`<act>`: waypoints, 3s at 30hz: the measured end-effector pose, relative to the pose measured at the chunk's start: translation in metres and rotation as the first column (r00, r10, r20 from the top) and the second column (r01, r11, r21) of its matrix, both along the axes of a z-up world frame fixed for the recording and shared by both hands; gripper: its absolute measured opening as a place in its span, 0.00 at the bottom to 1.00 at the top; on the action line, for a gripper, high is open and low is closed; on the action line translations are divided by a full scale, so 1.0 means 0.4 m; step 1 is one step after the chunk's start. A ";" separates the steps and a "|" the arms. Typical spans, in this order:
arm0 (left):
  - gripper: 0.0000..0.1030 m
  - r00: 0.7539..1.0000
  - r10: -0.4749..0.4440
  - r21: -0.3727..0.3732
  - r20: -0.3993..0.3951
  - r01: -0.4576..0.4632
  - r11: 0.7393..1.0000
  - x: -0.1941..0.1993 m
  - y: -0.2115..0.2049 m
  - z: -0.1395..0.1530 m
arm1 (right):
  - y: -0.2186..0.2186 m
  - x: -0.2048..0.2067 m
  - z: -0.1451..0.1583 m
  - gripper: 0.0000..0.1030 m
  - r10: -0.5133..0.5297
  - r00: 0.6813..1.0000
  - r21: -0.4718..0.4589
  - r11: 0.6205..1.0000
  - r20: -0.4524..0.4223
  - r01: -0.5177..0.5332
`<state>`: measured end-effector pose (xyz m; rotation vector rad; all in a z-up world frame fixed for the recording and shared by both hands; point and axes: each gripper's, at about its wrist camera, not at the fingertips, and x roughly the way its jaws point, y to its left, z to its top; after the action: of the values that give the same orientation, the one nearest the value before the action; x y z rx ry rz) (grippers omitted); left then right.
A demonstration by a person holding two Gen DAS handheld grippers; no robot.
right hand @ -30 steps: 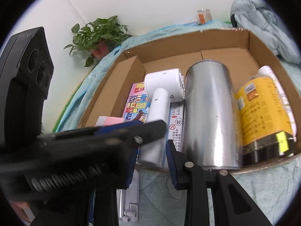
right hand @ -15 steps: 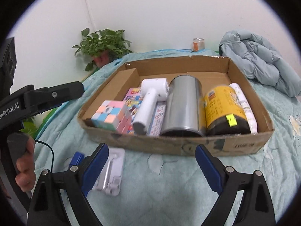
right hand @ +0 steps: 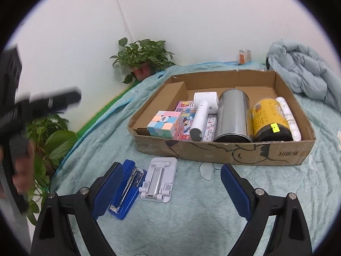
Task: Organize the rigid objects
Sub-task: 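Reach the left gripper to the white phone stand and grasp it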
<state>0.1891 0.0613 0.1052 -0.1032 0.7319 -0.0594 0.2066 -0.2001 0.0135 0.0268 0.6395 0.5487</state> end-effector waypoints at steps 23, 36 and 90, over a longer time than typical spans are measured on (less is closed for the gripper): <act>0.99 0.987 0.089 -0.076 -0.136 -0.100 0.992 0.041 0.110 -0.274 | 0.071 0.195 -0.071 0.42 -0.073 0.997 -0.126 0.989 0.001 0.073; 0.99 0.927 -0.055 -0.176 -0.370 -0.012 0.984 0.083 0.104 -0.467 | 0.114 0.047 -0.237 0.79 0.174 0.947 -0.014 0.983 -0.271 -0.185; 0.44 0.819 -0.371 -0.403 -0.438 0.191 0.895 -0.015 -0.264 -0.483 | -0.105 -0.088 -0.299 0.56 0.139 0.889 0.213 0.976 -0.435 -0.049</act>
<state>0.1831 -0.0443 -0.0878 -0.3527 1.2616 -0.4681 0.1716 -0.2420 -0.1060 0.3190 1.0406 0.7073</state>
